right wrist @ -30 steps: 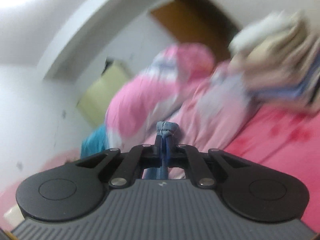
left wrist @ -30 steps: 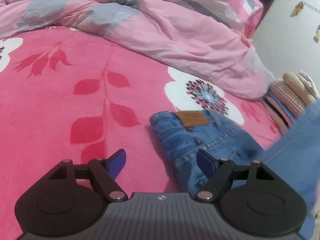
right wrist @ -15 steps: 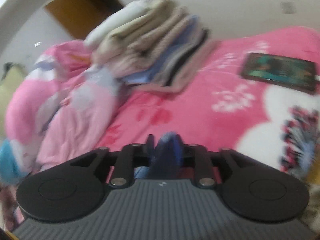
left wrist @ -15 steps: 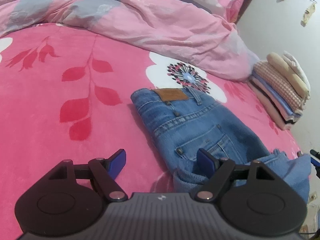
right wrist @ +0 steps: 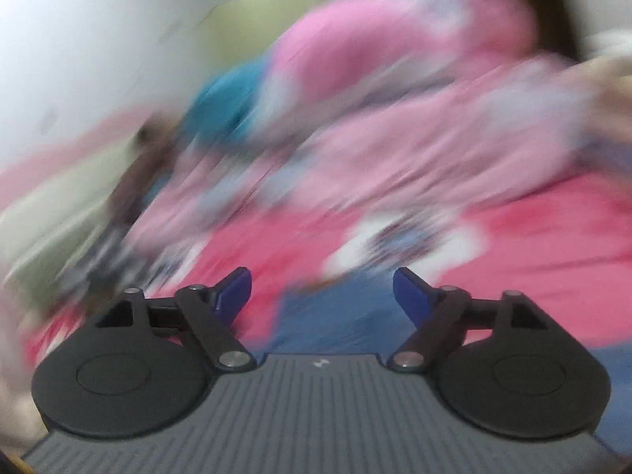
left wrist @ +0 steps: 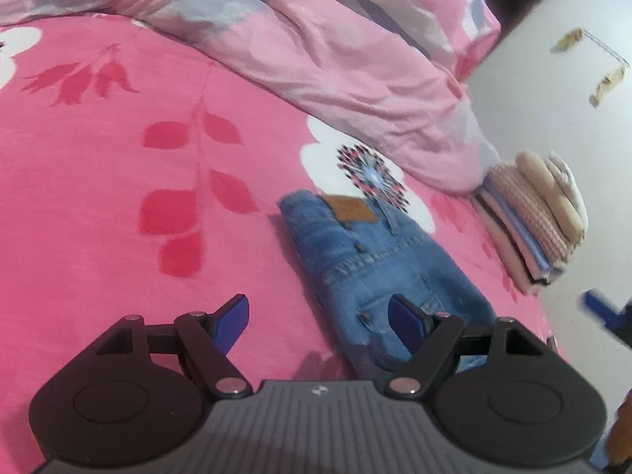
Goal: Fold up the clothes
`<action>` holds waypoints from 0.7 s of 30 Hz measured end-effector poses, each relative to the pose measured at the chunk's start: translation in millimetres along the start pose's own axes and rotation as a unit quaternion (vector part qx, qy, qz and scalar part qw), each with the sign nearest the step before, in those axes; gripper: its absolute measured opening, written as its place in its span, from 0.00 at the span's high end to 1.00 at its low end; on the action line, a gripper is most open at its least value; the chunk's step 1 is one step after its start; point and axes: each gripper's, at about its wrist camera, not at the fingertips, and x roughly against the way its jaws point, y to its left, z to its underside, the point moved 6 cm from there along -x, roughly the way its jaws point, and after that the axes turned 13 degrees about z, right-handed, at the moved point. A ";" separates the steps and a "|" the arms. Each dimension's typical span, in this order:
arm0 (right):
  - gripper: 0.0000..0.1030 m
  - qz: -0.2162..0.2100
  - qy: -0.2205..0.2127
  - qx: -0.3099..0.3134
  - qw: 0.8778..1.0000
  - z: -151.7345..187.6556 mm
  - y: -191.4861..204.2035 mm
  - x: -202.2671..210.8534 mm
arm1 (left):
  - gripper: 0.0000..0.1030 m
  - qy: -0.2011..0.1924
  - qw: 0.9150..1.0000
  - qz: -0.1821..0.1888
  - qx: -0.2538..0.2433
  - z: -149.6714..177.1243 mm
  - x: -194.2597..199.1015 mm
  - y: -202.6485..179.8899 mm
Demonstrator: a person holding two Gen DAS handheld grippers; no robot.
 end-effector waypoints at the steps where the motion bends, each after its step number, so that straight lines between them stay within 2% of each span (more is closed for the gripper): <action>1: 0.23 -0.015 0.028 0.025 0.999 2.4 18.9 -20.8 | 0.24 -0.001 1.000 -0.001 0.000 -0.6 2.4 1.6; 3: 0.22 -0.029 0.069 0.061 0.995 5.1 45.7 -57.7 | 0.24 -0.004 1.000 -0.003 0.000 -1.7 7.2 4.9; 5: 0.22 -0.049 0.134 0.084 0.986 14.7 64.4 -92.4 | 0.24 -0.006 1.000 -0.005 0.000 -2.9 12.0 8.1; 8: 0.22 -0.072 0.244 0.109 0.961 44.3 84.0 -119.2 | 0.24 -0.010 1.000 -0.008 0.000 -4.6 19.2 13.0; 9: 0.22 -0.075 0.263 0.127 0.954 52.3 90.4 -120.4 | 0.24 -0.011 1.000 -0.009 -0.001 -5.1 20.8 14.2; 11: 0.26 -0.070 0.242 0.187 0.949 62.2 101.5 -100.0 | 0.24 -0.010 1.000 -0.008 -0.006 -5.4 18.2 14.3; 12: 0.40 -0.064 0.228 0.207 0.949 64.4 101.4 -88.8 | 0.24 -0.007 1.000 -0.008 -0.006 -5.3 15.0 14.5; 13: 0.48 -0.054 0.214 0.219 0.950 65.9 98.9 -77.2 | 0.24 -0.005 1.000 -0.007 -0.006 -5.3 11.7 14.7; 14: 0.63 -0.043 0.203 0.223 0.952 66.6 95.2 -66.9 | 0.24 -0.002 1.000 -0.007 -0.006 -5.4 8.0 14.5; 15: 0.71 -0.028 0.197 0.216 0.956 65.8 89.8 -58.6 | 0.24 0.001 1.000 -0.005 -0.005 -5.8 2.9 13.4; 18: 0.79 0.019 0.171 0.202 0.964 62.9 72.1 -28.9 | 0.24 0.008 1.000 0.000 -0.012 -7.1 -10.0 5.5; 21: 0.81 0.072 0.130 0.177 0.973 57.2 47.6 5.4 | 0.24 0.011 0.999 0.003 -0.030 -8.1 -19.9 -5.5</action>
